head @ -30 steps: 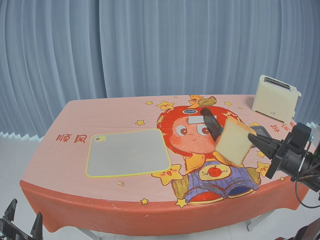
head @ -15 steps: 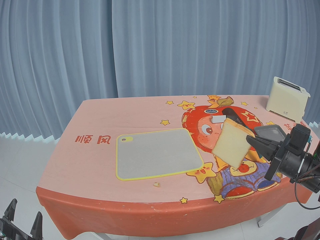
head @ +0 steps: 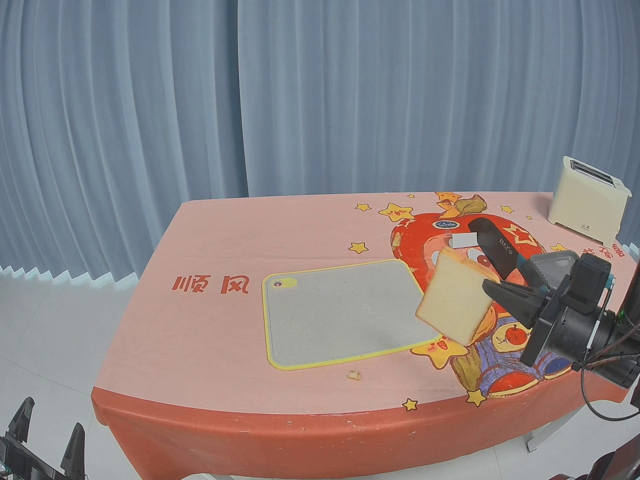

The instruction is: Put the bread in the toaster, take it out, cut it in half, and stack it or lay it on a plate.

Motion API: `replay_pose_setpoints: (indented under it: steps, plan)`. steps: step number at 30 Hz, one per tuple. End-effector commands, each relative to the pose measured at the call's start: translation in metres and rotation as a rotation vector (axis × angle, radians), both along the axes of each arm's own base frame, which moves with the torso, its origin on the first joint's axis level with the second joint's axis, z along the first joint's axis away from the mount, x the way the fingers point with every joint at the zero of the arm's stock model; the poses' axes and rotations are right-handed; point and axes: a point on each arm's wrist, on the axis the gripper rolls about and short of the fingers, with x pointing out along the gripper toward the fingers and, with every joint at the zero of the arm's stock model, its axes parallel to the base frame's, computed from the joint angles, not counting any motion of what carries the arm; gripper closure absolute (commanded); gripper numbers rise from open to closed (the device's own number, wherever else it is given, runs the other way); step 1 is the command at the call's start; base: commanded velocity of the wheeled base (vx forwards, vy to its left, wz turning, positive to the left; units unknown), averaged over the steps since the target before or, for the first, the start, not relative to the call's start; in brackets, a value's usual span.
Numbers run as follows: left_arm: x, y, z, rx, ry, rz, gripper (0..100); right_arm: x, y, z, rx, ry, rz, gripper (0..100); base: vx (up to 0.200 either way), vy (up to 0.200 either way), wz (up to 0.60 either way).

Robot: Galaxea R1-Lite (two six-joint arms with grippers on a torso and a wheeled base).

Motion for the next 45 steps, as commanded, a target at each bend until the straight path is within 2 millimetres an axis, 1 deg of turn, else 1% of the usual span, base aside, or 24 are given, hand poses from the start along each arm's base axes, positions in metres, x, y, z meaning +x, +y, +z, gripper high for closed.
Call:
replay_pose_setpoints:
  steps: [1,5,7,10,12,13,14,18,28,32,33,34,36,38,40,41,42,45]
  plan:
    - [0.000,0.000,-0.005,0.001,0.001,-0.001,0,0.011,0.013,-0.010,0.014,0.048,0.010,100,0.000,0.000,0.00]
    - [0.000,0.000,-0.005,0.000,0.001,0.001,0,0.012,0.016,-0.003,0.099,0.030,0.011,100,0.000,0.000,0.00]
    - [0.000,0.000,-0.005,0.000,0.001,0.001,0,0.010,0.021,0.002,0.159,0.035,0.032,100,0.000,0.000,0.00]
    - [0.000,0.000,-0.005,0.000,0.001,0.001,0,0.008,0.030,0.010,0.252,0.073,0.061,100,0.000,0.000,0.00]
    - [0.000,0.000,-0.005,0.000,0.001,0.001,0,0.007,0.031,0.011,0.259,0.076,0.066,100,0.000,0.000,0.00]
    - [0.000,0.000,-0.005,0.000,0.001,0.001,0,0.006,0.038,0.015,0.329,0.117,0.091,100,0.000,0.000,0.00]
    - [0.000,0.000,-0.005,0.001,0.001,0.001,0,0.006,0.040,0.015,0.347,0.135,0.099,100,0.000,0.000,0.00]
    - [0.000,0.000,-0.005,0.000,-0.002,-0.001,0,0.004,0.044,0.014,0.378,0.174,0.120,100,0.000,0.000,0.00]
    - [0.000,0.000,-0.004,0.000,-0.014,-0.001,0,0.007,0.046,0.016,0.391,0.176,0.120,100,0.000,0.000,0.00]
    - [0.000,0.000,-0.004,-0.001,-0.014,-0.001,0,0.008,0.047,0.023,0.435,0.183,0.122,100,0.000,0.000,0.00]
    - [0.000,0.000,-0.004,-0.001,-0.014,0.001,0,0.008,0.048,0.029,0.476,0.185,0.127,100,0.000,0.000,0.00]
    - [0.000,0.000,-0.004,-0.001,-0.014,0.001,0,0.009,0.048,0.031,0.482,0.185,0.128,100,0.000,0.000,0.00]
    - [0.000,0.000,-0.004,-0.001,-0.014,0.001,0,0.013,0.053,0.040,0.520,0.176,0.134,100,0.000,0.000,0.00]
    - [0.000,0.000,-0.004,-0.001,-0.014,-0.001,0,0.017,0.058,0.038,0.514,0.182,0.137,100,0.000,0.000,0.00]
    - [0.000,0.000,-0.004,-0.001,-0.014,-0.001,0,0.025,0.064,0.038,0.506,0.183,0.129,100,0.000,0.000,0.00]
    - [0.000,0.000,-0.004,-0.001,-0.014,-0.001,0,0.025,0.064,0.038,0.506,0.183,0.129,100,0.000,0.000,0.00]
    - [0.000,0.000,-0.004,-0.001,-0.014,-0.001,0,0.039,0.074,0.045,0.518,0.166,0.130,100,0.000,0.000,0.00]
    - [0.000,0.000,-0.004,-0.001,-0.014,-0.001,0,0.057,0.088,0.055,0.535,0.146,0.139,100,0.000,0.000,0.00]
